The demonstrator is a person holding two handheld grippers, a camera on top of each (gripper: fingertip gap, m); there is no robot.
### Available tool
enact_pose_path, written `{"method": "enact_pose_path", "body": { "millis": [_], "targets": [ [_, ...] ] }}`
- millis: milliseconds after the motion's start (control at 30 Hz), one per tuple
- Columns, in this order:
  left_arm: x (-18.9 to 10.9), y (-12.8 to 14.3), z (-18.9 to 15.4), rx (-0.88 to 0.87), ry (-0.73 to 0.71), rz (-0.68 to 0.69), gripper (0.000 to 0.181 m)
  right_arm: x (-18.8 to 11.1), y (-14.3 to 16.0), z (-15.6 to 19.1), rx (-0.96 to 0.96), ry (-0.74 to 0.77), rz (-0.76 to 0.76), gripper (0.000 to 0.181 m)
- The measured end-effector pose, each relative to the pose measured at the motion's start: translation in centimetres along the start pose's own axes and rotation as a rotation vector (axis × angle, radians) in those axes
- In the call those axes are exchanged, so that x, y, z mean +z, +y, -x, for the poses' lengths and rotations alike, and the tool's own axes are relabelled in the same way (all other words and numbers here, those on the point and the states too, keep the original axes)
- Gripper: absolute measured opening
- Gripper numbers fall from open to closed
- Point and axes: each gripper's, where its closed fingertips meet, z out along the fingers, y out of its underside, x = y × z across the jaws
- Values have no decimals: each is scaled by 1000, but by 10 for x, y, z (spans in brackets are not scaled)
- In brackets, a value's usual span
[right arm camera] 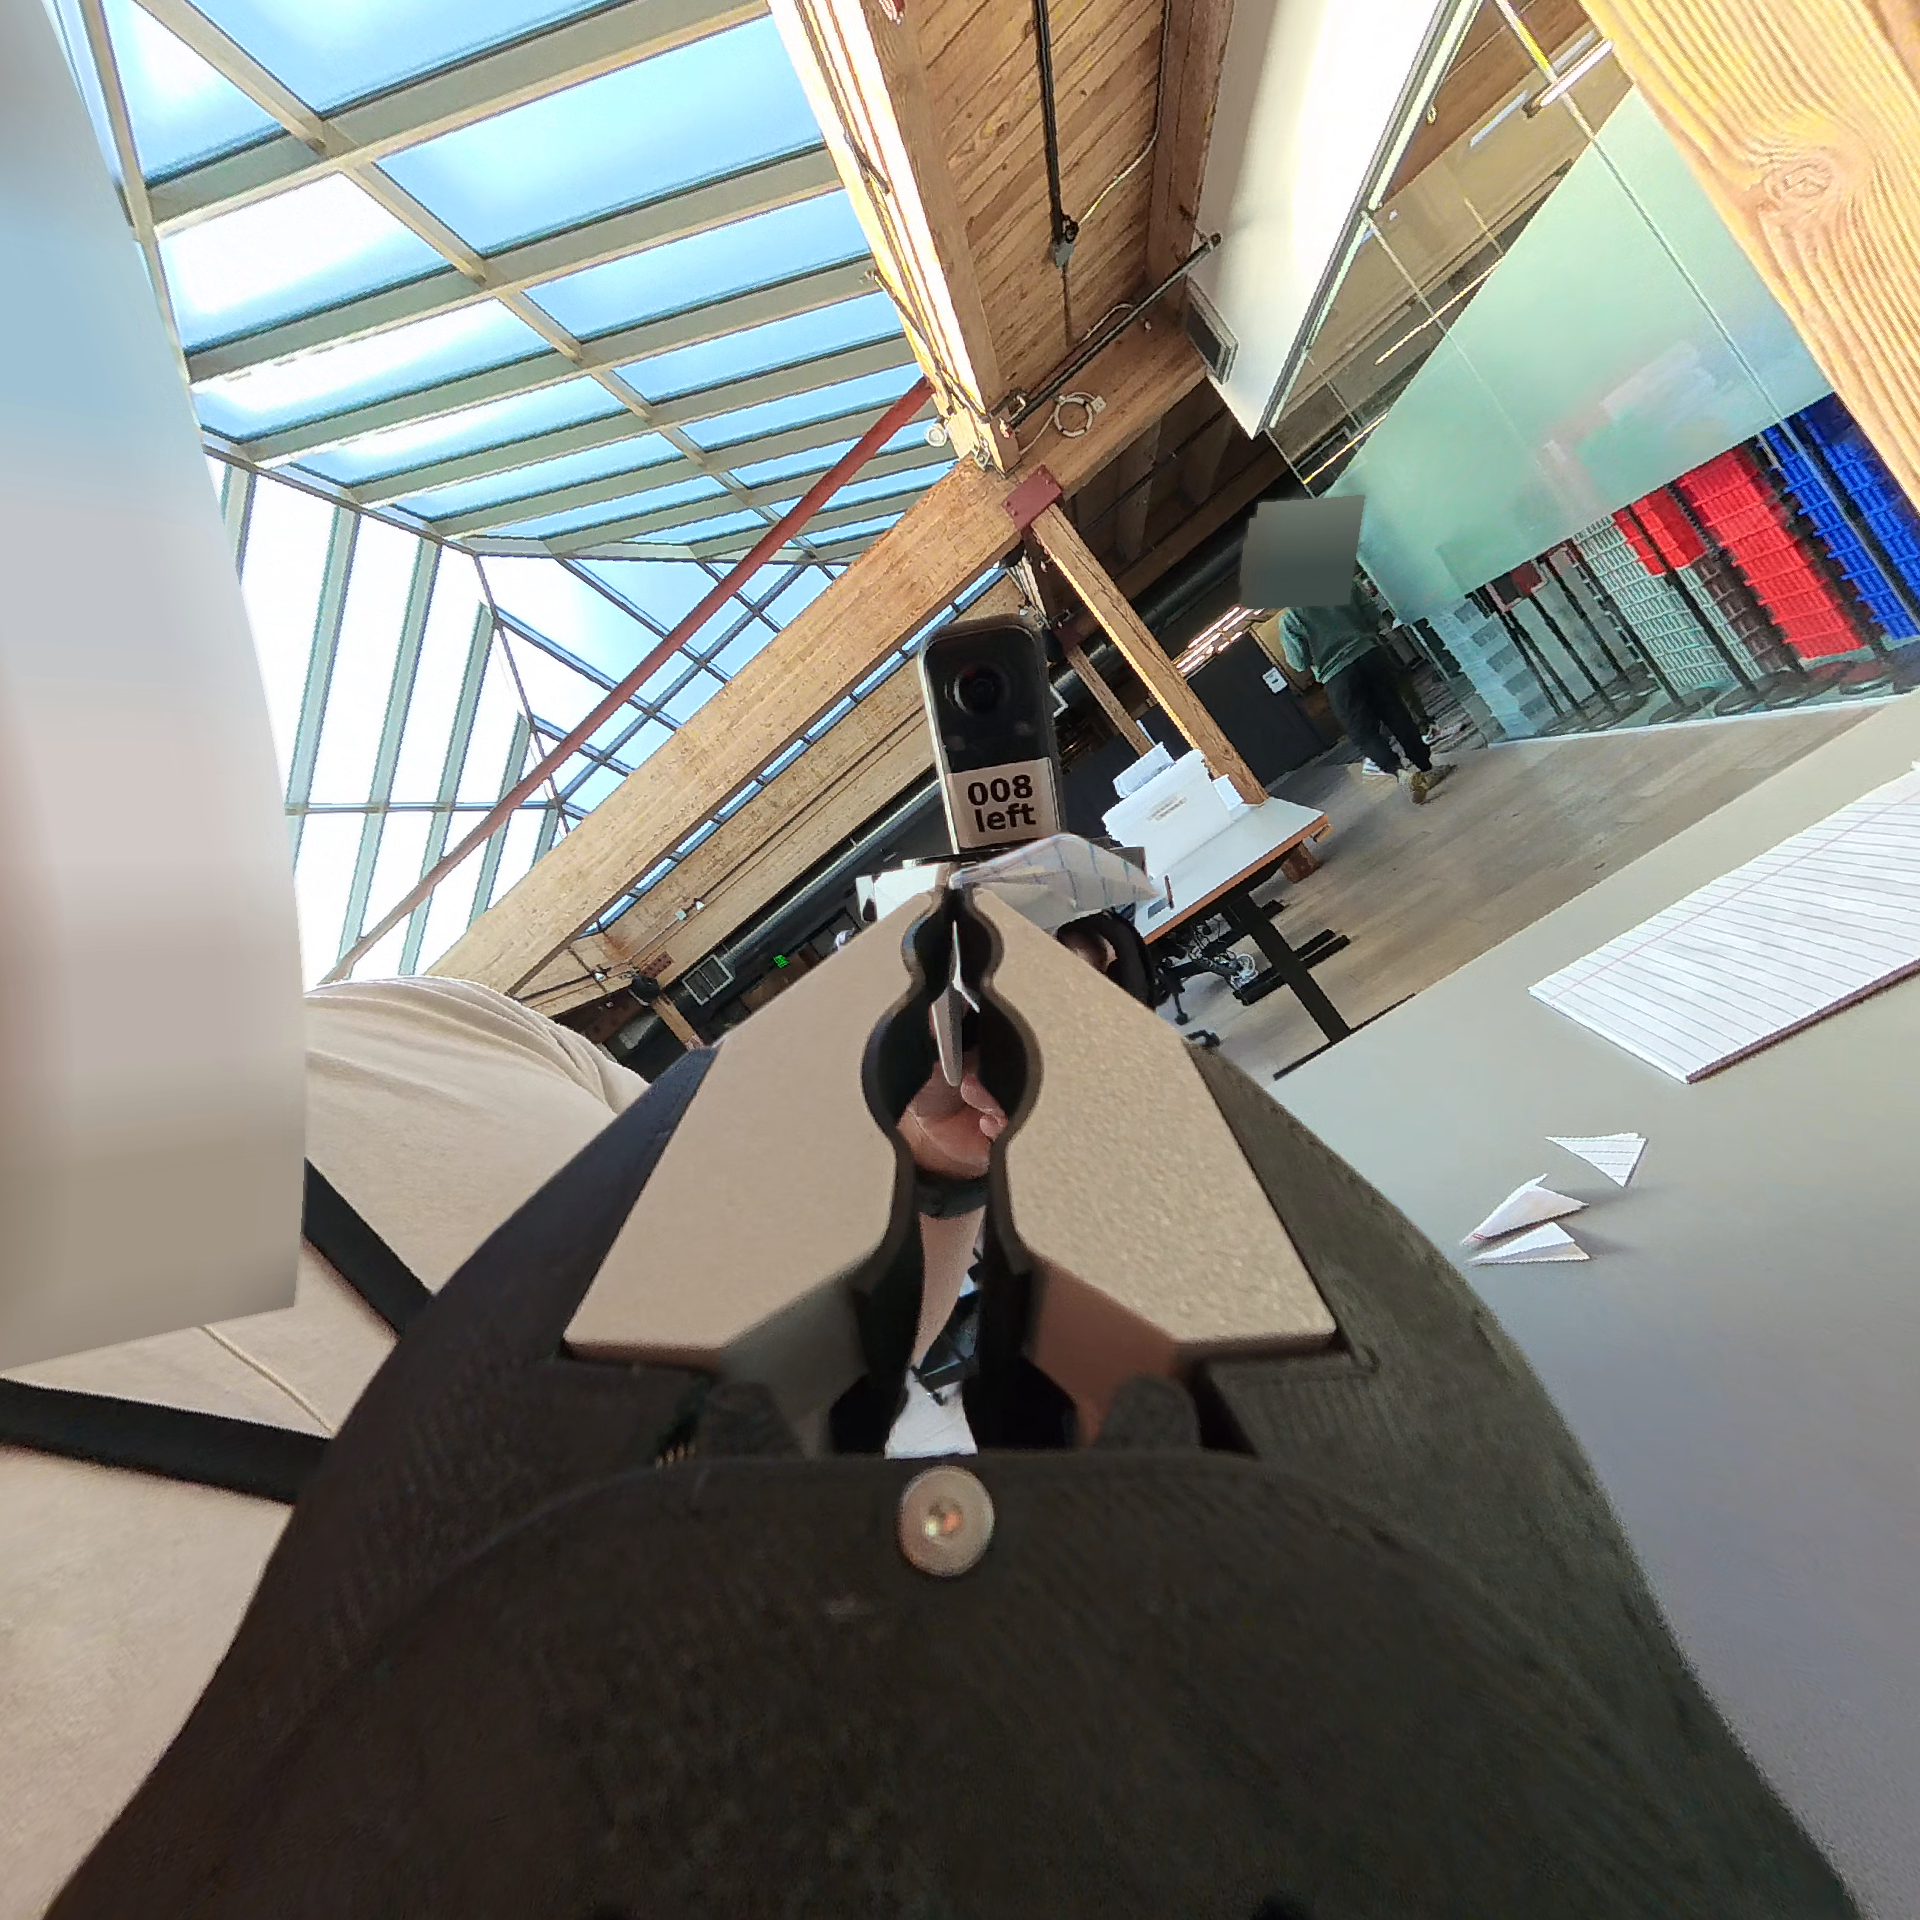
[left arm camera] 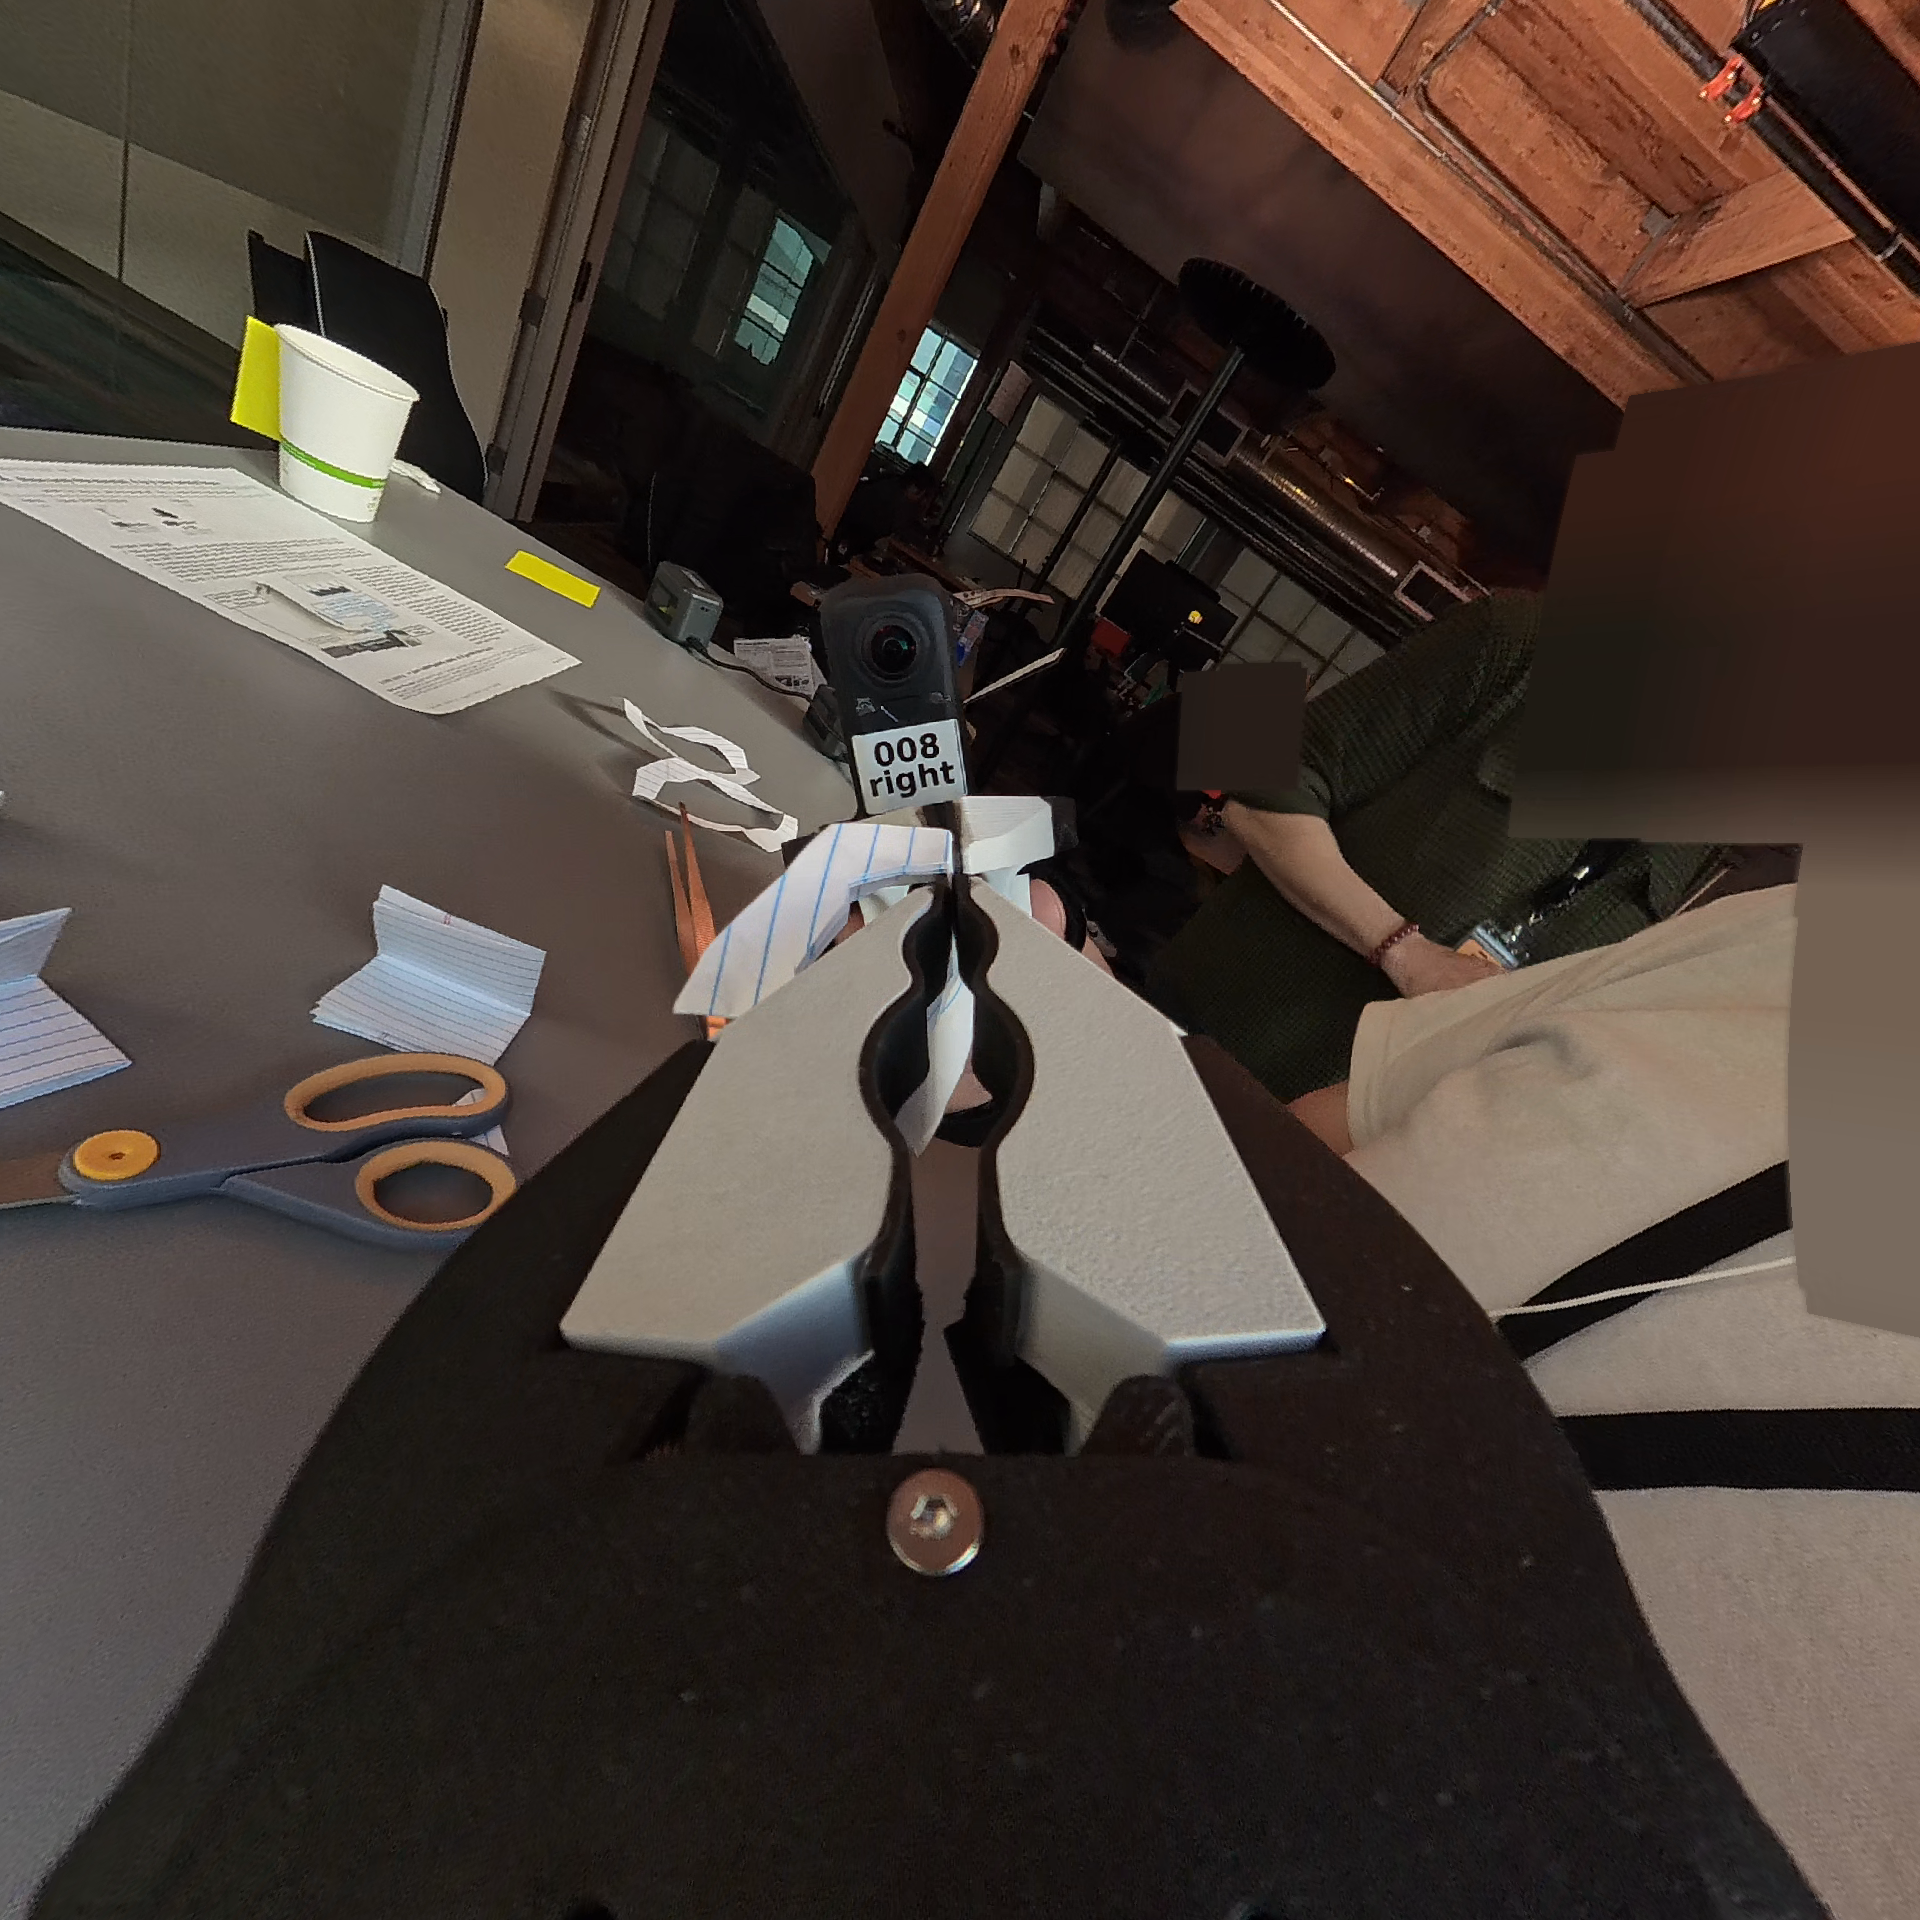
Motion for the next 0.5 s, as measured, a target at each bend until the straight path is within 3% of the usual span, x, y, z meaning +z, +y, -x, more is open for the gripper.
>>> {"method": "enact_pose_path", "body": {
  "millis": [500],
  "targets": [
    [-4,-10,-4,-121,90,-89,0,-3,-2,6,60,-69,-36,0]
  ]
}}
